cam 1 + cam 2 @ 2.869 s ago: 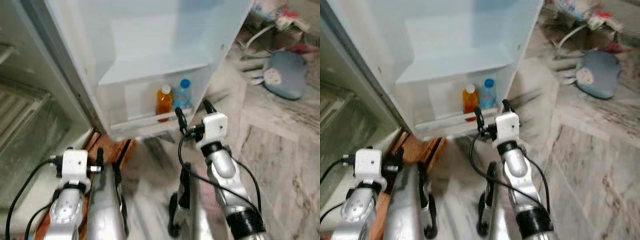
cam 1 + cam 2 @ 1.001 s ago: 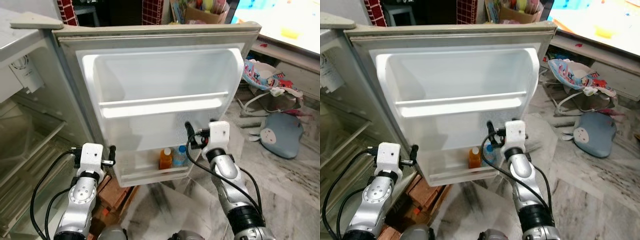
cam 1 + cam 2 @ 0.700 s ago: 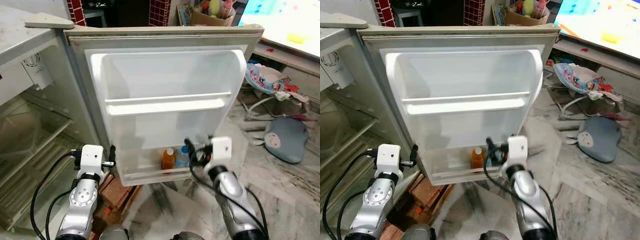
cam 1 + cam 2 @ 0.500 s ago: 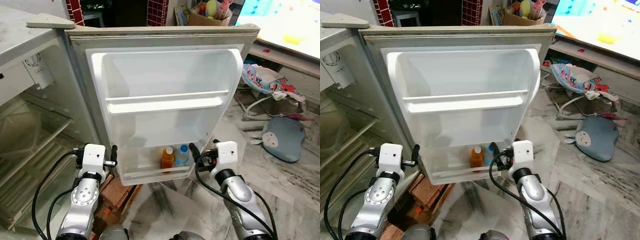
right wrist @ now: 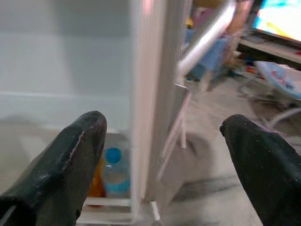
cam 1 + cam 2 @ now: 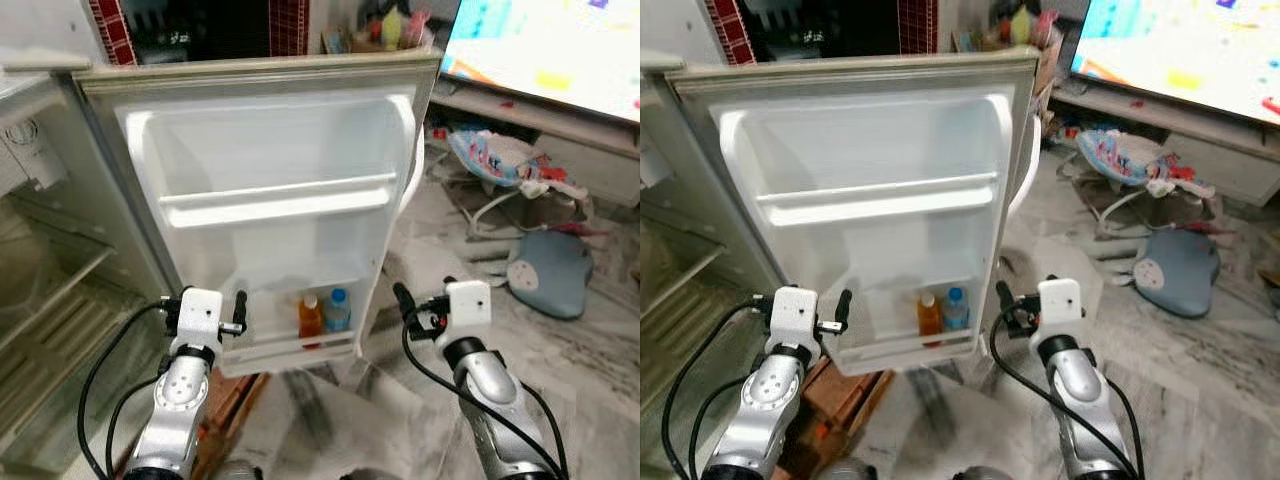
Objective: Restocking fridge
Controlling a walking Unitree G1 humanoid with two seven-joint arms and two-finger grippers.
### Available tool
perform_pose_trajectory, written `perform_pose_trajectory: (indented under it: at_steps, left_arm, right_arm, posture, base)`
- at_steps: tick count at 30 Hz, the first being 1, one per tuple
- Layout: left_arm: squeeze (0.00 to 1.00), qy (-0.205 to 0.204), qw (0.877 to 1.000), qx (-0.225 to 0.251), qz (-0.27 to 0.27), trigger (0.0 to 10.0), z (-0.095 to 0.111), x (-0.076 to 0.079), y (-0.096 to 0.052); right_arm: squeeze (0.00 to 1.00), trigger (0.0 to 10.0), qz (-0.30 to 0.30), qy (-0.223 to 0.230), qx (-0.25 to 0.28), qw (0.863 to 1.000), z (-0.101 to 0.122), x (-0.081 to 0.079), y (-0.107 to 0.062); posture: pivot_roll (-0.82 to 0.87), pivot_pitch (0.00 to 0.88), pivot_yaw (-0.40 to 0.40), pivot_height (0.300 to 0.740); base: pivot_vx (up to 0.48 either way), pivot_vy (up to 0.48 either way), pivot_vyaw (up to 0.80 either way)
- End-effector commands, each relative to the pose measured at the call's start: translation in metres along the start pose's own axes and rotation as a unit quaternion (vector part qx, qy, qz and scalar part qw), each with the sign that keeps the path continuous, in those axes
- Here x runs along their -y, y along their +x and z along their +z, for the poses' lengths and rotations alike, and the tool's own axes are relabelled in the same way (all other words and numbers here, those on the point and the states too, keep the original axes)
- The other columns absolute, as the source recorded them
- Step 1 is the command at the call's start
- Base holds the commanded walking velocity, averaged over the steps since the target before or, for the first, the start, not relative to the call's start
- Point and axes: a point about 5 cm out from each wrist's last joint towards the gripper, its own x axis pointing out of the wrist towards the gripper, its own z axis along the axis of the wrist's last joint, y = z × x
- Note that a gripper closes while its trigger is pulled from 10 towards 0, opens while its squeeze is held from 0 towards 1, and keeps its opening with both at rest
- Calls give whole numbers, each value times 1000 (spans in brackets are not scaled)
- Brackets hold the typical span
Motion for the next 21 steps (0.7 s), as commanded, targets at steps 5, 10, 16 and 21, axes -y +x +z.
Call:
perform_pose_trajectory:
  at_steps: [5, 10, 16, 21]
  left_arm:
    - [0, 3, 1000, 5, -6, 10000, 4, 4, 2]
    - [0, 9, 1000, 1, -4, 10000, 3, 2, 3]
    - [0, 15, 1000, -3, 4, 10000, 3, 0, 4]
    - [0, 21, 1000, -2, 5, 10000, 4, 0, 4]
  right_arm:
    - [0, 10000, -6, -9, 13, 1000, 8, 8, 5]
    - [0, 10000, 9, -17, 40, 999, 19, 5, 9]
    - [0, 10000, 38, -42, 57, 997, 25, -7, 12]
    - [0, 10000, 63, -60, 66, 994, 26, -18, 10]
  posture:
    - [107, 0, -26, 740]
    - [106, 0, -24, 740]
    - [106, 0, -22, 740]
    - [109, 0, -25, 740]
  base:
    - [0, -476, 0]
    - [0, -451, 0]
    - [0, -435, 565]
    - [0, -400, 719]
